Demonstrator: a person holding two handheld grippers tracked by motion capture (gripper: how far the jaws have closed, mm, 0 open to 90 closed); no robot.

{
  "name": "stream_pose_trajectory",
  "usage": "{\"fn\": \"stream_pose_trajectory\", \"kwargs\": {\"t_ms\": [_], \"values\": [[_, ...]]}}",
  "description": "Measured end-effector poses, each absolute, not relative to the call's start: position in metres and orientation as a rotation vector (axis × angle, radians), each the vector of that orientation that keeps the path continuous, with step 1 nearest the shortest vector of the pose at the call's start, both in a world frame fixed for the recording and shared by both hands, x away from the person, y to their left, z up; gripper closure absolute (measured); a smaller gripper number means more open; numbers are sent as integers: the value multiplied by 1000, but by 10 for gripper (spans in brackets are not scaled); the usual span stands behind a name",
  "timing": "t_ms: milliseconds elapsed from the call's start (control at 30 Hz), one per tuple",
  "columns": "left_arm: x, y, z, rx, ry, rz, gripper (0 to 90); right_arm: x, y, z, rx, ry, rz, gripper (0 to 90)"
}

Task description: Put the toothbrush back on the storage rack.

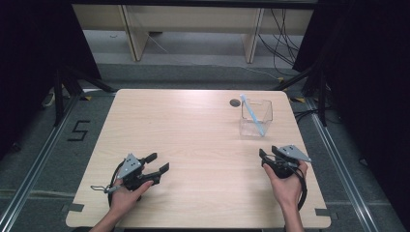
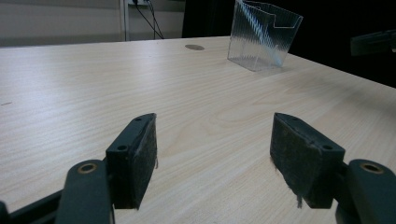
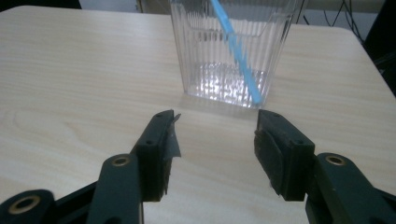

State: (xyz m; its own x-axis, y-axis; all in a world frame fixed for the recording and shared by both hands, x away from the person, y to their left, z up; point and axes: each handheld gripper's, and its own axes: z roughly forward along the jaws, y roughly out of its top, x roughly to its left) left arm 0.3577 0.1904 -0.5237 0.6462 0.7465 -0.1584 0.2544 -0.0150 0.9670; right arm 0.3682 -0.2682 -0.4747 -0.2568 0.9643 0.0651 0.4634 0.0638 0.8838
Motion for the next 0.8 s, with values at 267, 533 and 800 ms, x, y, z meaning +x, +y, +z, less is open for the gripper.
{"fn": "stream_pose_trajectory", "kwargs": {"t_ms": [267, 533, 800], "values": [[358, 190, -524, 1576, 852, 474, 314, 348, -265, -484, 1386, 1850, 1112, 471], [356, 191, -523, 1592, 863, 475, 313, 335, -258, -493, 1441, 1840, 1136, 470], [358, 190, -524, 1577, 852, 465, 312, 337, -260, -496, 1393, 1858, 1128, 469]]}}
